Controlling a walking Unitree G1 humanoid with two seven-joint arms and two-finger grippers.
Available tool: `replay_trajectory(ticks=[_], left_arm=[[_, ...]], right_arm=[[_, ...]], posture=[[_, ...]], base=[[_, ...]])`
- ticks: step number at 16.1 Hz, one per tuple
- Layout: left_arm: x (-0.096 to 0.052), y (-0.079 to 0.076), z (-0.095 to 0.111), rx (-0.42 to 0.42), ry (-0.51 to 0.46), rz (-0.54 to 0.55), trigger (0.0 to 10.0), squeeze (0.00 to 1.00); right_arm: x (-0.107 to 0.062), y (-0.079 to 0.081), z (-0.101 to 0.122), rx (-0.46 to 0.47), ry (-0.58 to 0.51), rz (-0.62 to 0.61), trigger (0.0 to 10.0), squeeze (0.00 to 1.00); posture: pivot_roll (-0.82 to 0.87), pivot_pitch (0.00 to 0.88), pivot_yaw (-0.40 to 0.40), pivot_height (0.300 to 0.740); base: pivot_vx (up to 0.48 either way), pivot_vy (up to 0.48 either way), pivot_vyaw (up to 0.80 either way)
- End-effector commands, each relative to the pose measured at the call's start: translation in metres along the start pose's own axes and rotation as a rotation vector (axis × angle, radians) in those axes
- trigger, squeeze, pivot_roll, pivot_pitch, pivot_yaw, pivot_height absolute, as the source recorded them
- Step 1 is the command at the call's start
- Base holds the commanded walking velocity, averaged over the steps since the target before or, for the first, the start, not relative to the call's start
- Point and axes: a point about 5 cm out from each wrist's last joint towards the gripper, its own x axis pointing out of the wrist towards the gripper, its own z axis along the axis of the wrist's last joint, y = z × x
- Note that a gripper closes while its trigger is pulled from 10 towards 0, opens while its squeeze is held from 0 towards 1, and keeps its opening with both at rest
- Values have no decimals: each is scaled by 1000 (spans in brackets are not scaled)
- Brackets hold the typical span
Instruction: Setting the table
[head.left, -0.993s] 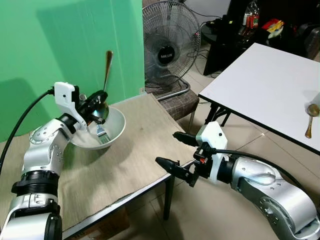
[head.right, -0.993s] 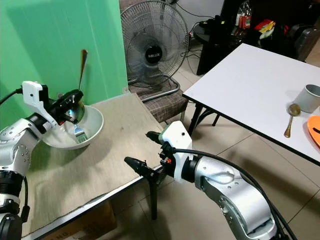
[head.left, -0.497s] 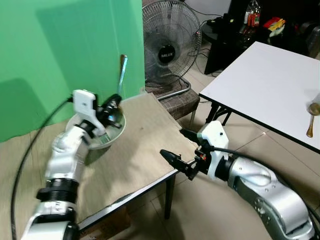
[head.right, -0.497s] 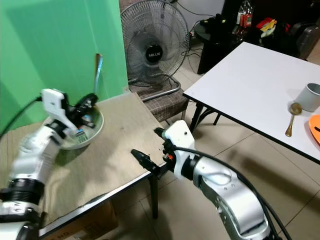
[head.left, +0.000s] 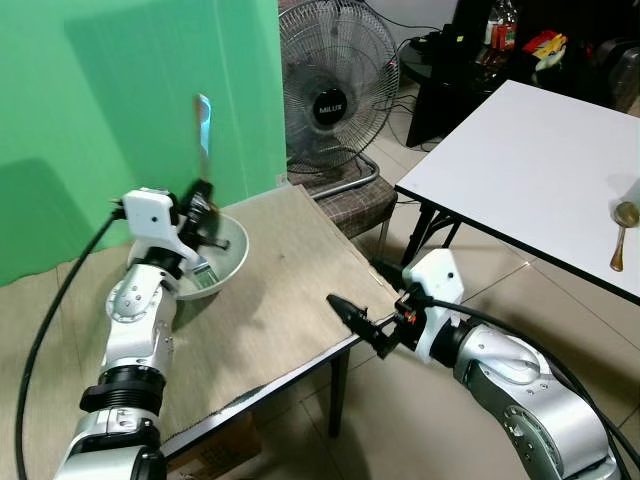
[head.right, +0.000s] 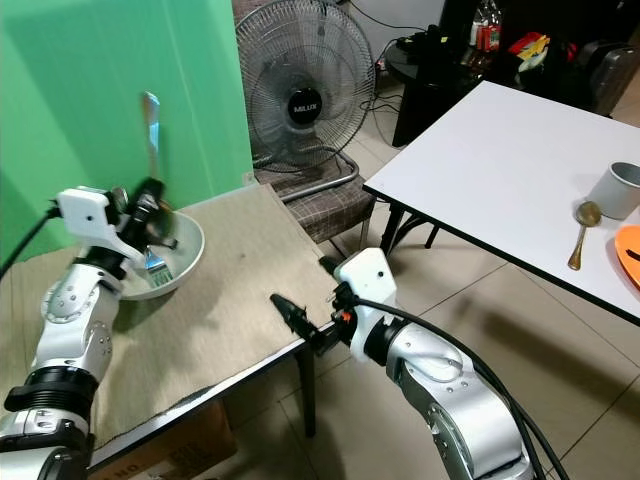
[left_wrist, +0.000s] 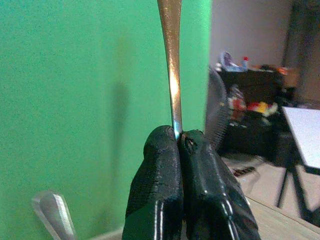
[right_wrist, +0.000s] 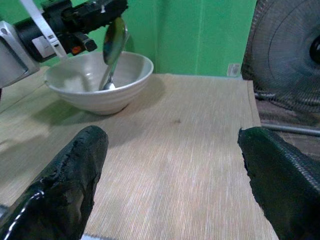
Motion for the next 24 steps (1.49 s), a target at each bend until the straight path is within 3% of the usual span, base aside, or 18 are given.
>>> replay_trajectory(ticks=[1,5,8,9,11,16,18,19,23,24], left_arm=[[-4,-2,1,54,-34,30,0,0],[8,-27,25,1,-165,33,0,0],[14,-37,40,-55,-206,15,0,0],[16,-47,60,-108,-246,-33,0,0],[11,-50,74,-121,-265,-51,0,0],[-6,-39,76,-122,-235,-23,0,0],[-13,-54,78,-233,-166,-109,0,0],[-26,-68,76,-301,-77,-174,10000,0],[-46,-87,72,-229,18,-210,10000,0],[-53,-86,69,-221,37,-161,10000,0]], right_arm=[[-1,-9,-2,-1,-29,-67,10000,0],[-1,-25,3,21,-116,-225,10000,0],[-2,-29,6,19,-131,-260,10000,0],[-3,-29,9,18,-149,-275,10000,0],[-1,-26,10,30,-164,-268,10000,0],[6,-19,6,61,-168,-244,10000,0],[4,-19,6,70,-157,-254,10000,0],[-2,-21,4,77,-128,-293,10000,0],[-12,-27,9,83,-127,-344,10000,0],[-12,-31,14,79,-148,-358,10000,0]], posture=[[-77,0,30,740],[-72,0,30,740],[-71,0,33,740],[-66,0,31,740],[-53,0,26,740],[-31,0,13,740],[-28,0,13,740],[-32,0,14,740],[-26,0,5,740],[-30,0,-6,740]], base=[[0,0,0],[0,0,0],[0,0,0],[0,0,0],[0,0,0],[0,0,0],[0,0,0],[0,0,0],[0,0,-400],[0,0,-800]])
